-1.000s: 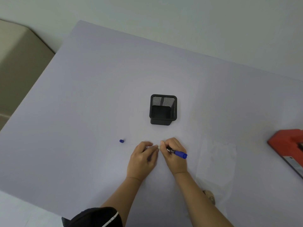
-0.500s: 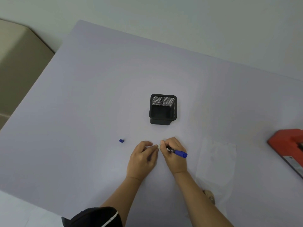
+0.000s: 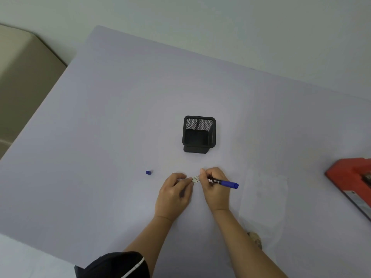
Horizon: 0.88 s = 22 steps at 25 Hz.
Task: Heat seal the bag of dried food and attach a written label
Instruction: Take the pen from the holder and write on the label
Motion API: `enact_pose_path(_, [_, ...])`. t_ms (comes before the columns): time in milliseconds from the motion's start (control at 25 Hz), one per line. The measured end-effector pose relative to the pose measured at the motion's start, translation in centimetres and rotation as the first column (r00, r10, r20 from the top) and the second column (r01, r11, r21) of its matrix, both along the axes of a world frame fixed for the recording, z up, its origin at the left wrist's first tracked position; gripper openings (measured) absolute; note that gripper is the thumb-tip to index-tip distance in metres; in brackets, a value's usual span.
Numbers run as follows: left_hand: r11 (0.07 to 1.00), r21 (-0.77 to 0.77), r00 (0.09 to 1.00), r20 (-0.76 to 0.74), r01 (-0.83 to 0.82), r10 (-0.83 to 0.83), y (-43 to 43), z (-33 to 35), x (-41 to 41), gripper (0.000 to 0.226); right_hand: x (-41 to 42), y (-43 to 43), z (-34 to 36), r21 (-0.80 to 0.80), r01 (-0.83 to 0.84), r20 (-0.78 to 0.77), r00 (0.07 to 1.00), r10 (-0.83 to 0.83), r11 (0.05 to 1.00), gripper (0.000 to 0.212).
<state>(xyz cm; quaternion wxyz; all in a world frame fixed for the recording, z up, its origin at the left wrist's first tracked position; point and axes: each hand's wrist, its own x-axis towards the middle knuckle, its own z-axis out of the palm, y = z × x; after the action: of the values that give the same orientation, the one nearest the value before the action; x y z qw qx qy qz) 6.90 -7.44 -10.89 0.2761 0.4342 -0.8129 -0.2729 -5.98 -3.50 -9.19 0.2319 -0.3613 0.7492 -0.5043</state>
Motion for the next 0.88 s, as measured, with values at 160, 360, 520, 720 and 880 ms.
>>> enact_pose_path(160, [1.0, 0.01, 1.0, 0.008, 0.009, -0.009, -0.1, 0.2, 0.1, 0.02, -0.7, -0.5, 1.7, 0.094, 0.162, 0.207, 0.962, -0.178, 0.982, 0.032])
enact_pose_path(360, [0.998, 0.047, 0.999, 0.007, 0.046, -0.046, -0.4, 1.0, 0.4, 0.023, -2.5, 0.2, 4.9, 0.149, 0.171, 0.292, 0.934, -0.208, 0.974, 0.027])
enact_pose_path(520, [0.989, 0.137, 0.998, -0.04, 0.051, -0.046, -0.7, 1.6, 0.7, 0.021, -3.3, 1.0, 7.7, 0.165, 0.156, 0.313, 0.928, -0.201, 0.974, 0.027])
enact_pose_path(720, [0.993, 0.115, 0.992, -0.129, 0.027, -0.012, -1.1, 5.5, 1.2, 0.017, -3.2, 2.6, 11.3, 0.11, 0.237, 0.568, 0.782, -0.257, 0.965, 0.032])
enact_pose_path(880, [0.99, -0.064, 0.973, 0.189, -0.125, 0.135, -4.1, 8.0, 4.1, 0.033, -3.6, 4.6, 13.5, 0.045, 0.367, 0.639, 0.704, -0.309, 0.929, 0.03])
